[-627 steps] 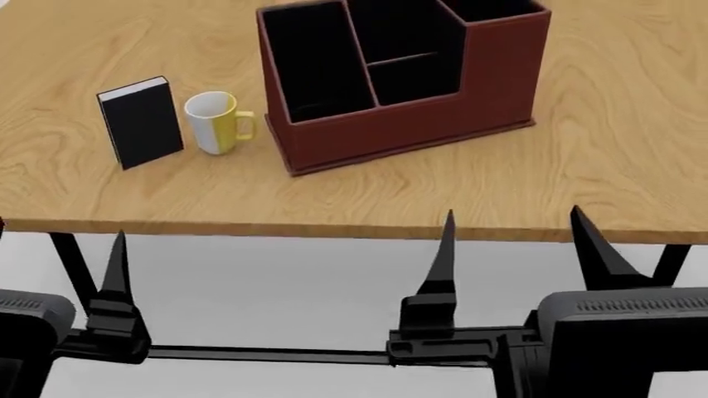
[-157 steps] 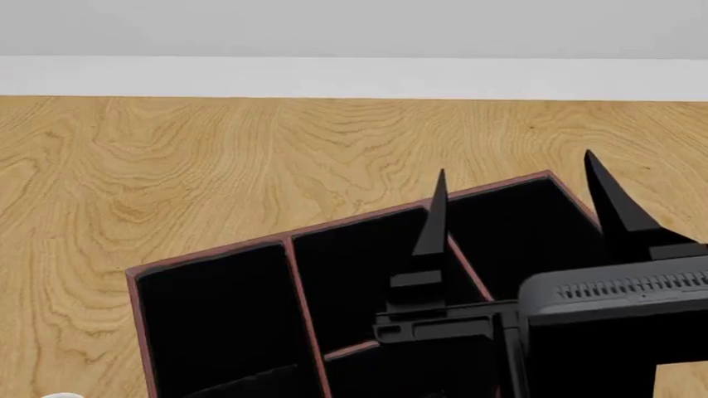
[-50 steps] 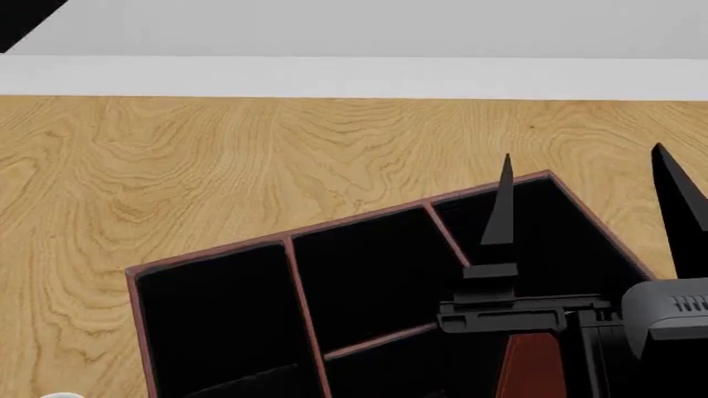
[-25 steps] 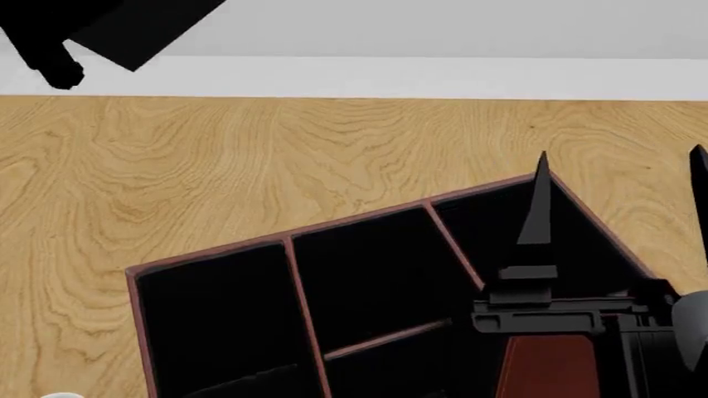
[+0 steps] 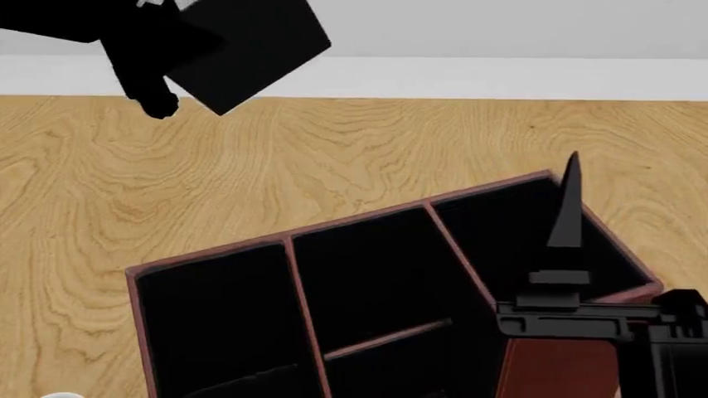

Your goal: Pick up the book and place it in the back compartment of the caddy.

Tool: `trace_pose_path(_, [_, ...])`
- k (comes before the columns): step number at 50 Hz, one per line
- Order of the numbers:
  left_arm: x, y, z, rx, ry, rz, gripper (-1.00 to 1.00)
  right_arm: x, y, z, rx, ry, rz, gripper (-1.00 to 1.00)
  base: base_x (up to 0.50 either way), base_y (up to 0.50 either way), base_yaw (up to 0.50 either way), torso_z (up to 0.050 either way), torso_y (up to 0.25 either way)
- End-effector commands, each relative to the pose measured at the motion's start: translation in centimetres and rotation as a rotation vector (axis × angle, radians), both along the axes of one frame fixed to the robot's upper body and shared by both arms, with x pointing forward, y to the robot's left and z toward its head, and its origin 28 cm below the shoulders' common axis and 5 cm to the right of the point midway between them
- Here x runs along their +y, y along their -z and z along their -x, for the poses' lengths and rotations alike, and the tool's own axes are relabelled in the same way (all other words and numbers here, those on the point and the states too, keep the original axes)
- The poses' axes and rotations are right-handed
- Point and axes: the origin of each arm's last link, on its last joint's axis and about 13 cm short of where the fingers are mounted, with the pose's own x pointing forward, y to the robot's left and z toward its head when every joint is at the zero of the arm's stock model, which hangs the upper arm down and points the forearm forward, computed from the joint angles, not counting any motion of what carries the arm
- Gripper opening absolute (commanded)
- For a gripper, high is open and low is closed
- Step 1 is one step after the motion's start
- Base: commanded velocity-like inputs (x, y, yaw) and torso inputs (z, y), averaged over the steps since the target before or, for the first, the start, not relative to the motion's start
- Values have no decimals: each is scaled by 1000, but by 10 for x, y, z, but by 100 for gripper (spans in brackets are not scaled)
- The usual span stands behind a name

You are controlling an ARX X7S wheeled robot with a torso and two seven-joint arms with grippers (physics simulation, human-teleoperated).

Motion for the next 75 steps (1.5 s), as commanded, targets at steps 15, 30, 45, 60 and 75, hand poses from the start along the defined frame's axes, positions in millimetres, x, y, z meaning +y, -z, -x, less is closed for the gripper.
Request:
trace_pose_path(15, [-57,-13,10,-16,-39,-49,-100,-1,3,-2,-3,-11,-19,100,0,0,0,1,1])
trace_pose_path(30, [-76,-21,21,52,35,-105,-100,0,2,-1,-1,-18,-20,100,0,0,0,0,1])
trace_pose_path(45, [-98,-12,26,58,75,-173,-100,-1,2,0,-3,-22,-25,100,0,0,0,1,1])
trace_pose_path(60, [-113,9,31,101,94,-192,-100,-2,2,1,-10,-25,-29,100,0,0,0,0,1])
trace_pose_path(75, [-120,26,35,120,97,-200,-100,-5,2,5,-22,-30,-42,100,0,0,0,0,1])
